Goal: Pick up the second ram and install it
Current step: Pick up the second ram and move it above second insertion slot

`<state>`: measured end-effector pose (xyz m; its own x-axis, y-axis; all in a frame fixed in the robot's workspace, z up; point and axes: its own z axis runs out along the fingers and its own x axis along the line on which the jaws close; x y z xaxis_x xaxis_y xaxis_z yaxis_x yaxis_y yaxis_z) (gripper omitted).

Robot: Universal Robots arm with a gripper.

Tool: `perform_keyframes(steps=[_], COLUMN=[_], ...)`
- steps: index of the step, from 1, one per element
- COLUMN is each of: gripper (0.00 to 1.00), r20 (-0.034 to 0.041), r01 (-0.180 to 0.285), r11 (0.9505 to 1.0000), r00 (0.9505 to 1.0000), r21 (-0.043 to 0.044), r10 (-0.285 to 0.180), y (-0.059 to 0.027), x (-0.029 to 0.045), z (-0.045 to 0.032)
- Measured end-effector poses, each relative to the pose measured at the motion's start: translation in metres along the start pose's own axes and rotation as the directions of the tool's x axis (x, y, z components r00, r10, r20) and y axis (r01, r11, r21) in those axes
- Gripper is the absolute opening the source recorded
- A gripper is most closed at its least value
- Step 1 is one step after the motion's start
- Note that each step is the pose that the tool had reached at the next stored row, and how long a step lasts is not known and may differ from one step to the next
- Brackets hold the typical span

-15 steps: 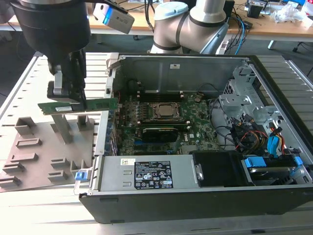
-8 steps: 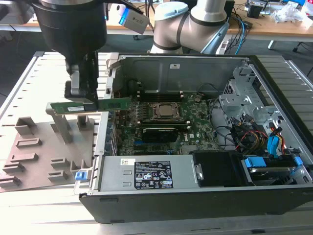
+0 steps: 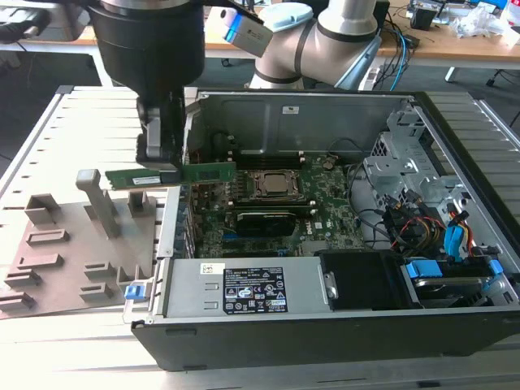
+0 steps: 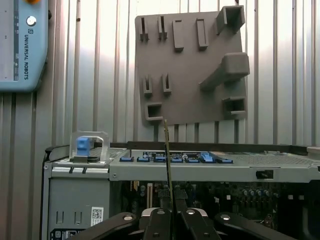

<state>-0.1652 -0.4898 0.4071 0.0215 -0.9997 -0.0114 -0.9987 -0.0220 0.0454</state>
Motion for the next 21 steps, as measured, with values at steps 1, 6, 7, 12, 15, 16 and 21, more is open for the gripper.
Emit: perform_keyframes(steps=[1,6,7,12,15,16,21], gripper=[0.14,0.14,0.14,0.14,0.14,0.14,0.14], r20=[0.0,-0.0001,-0.0001,-0.0001,0.0019,0.0022,0.0023], r01=[0.0,0.0,0.0,0.0,0.0,0.0,0.0], r11=[1.0,1.0,1.0,1.0,1.0,1.0,1.0], r00=[1.0,1.0,1.0,1.0,1.0,1.0,1.0], r21=[-0.0001,0.0,0.0,-0.0001,-0.0001,-0.0002,-0.0002], r10=[0.0,0.0,0.0,0.0,0.0,0.0,0.0], y=[-0.0034,-0.0176,-0.0208,-0.0423,-0.0485,-0.0497,-0.0599], x=[0.0,0.0003,0.0004,-0.0011,-0.0021,-0.0027,-0.0261], z=[-0.0002,-0.0008,-0.001,-0.0018,-0.002,-0.002,-0.0015])
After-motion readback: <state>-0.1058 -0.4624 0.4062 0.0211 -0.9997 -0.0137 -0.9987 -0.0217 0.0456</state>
